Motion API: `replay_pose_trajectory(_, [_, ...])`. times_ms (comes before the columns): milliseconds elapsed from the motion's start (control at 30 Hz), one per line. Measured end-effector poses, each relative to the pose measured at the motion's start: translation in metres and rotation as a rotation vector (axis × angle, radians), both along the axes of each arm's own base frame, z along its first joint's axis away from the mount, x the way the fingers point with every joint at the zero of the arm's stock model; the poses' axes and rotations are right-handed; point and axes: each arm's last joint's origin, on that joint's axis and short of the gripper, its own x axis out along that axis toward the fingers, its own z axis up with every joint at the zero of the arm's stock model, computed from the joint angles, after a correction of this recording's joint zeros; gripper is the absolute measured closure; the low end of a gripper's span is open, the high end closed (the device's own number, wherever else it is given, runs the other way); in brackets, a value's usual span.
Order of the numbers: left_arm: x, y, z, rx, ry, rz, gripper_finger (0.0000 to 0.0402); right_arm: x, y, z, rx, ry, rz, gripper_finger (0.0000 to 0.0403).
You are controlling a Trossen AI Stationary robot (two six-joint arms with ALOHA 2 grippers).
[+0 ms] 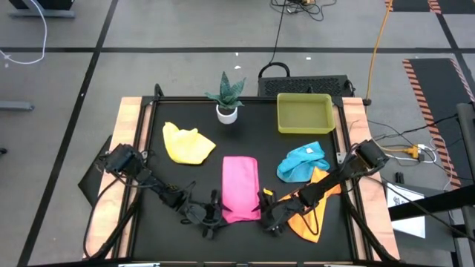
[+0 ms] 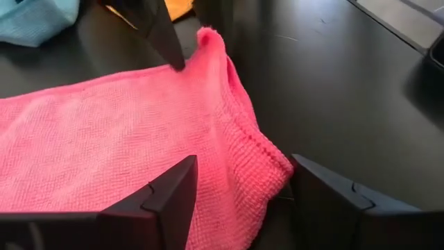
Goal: Fold microfiber towels
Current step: Fold the pink microfiber cloth
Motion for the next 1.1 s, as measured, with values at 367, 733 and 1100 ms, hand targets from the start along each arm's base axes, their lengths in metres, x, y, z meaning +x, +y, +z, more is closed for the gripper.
replay_pose_trajectory(367, [0.003,0.007,0.019,0.009,-0.013,-0.094,0.0178,0.006,0.000,0.006,0.139,-0.060,-0.110,0.0392])
replay_pose_trajectory(733, [-0.014,-0.010,0.008,0.426,-0.040,-0.125,0.0178,0.012,-0.014,0.014,0.340,-0.087,-0.390,0.0399])
replay_pose_trajectory(1100, [-0.016,-0.007,0.005,0.365,0.003,0.011,0.0178,0.017,-0.026,0.027,0.443,-0.154,-0.529,0.0401])
